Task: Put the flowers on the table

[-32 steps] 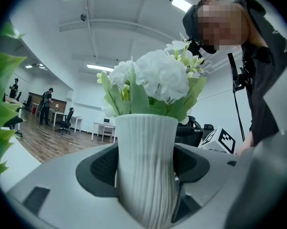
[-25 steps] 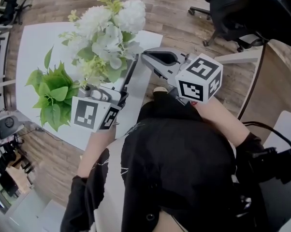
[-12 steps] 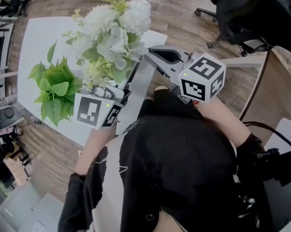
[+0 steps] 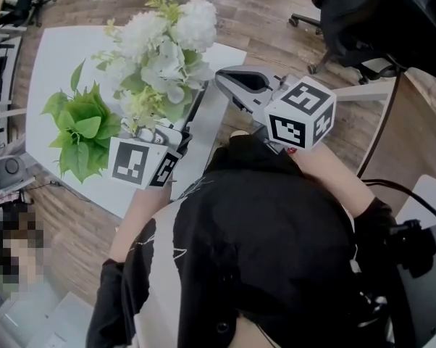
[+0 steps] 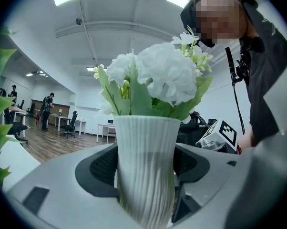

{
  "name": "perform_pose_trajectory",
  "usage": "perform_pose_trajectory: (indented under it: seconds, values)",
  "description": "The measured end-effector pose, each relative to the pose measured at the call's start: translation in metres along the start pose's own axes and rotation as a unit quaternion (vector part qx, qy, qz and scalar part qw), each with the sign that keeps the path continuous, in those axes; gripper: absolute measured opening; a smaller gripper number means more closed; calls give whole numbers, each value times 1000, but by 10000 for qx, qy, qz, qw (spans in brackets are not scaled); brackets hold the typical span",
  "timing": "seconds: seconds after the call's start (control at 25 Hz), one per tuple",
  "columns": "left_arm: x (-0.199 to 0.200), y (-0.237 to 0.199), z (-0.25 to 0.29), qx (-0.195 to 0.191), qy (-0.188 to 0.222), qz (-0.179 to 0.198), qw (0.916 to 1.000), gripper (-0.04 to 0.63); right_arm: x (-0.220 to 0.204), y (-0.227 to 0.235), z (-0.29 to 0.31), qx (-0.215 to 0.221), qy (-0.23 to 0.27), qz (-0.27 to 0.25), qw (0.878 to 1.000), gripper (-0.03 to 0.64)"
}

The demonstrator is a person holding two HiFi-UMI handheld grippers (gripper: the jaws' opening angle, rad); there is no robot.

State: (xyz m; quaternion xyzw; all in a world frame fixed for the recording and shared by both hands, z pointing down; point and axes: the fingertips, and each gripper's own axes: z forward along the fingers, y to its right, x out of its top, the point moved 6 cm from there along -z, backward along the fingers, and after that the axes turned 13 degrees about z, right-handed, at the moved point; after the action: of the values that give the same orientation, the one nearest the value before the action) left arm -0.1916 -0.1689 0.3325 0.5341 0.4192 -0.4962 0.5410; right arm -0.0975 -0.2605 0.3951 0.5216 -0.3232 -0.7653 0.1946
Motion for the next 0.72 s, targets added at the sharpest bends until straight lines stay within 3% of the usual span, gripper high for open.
perform_pose_trajectory:
  seconds: [0.72]
  values:
    - [2,3,1,-60,3,-2,10000,334,-2,-5,-8,60,-53,188,9998,12]
